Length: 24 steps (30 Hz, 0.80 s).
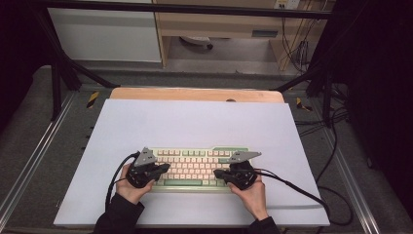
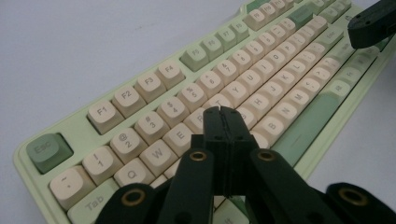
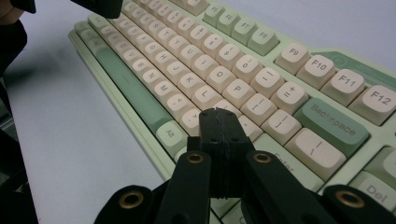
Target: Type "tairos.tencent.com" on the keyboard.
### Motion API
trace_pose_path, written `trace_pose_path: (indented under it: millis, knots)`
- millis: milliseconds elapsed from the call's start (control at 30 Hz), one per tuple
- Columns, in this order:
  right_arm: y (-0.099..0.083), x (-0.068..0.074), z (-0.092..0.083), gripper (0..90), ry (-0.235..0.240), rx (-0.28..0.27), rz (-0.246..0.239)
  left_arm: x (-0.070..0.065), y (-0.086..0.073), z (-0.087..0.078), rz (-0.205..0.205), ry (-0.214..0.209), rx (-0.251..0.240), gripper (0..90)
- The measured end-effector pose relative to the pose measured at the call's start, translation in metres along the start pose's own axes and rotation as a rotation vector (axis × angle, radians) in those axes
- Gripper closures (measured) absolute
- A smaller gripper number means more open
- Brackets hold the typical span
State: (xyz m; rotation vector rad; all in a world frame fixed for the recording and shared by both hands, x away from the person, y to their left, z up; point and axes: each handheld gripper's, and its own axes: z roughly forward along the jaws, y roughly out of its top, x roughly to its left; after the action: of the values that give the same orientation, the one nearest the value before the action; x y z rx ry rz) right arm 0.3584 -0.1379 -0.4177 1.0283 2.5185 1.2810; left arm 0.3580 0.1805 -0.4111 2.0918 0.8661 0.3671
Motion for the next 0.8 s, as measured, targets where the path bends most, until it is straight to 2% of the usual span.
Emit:
trace_pose_path:
  millis: [333,800]
  knots:
    - [-0.001,-0.001,-0.002,90.0,0.001,0.002,0.001,-0.006,0.015,0.018,0.012,-0.006,0.012,89.7]
    - [-0.002,0.000,-0.001,90.0,0.002,0.001,-0.003,-0.006,0.017,0.040,0.006,0.010,0.047,89.7]
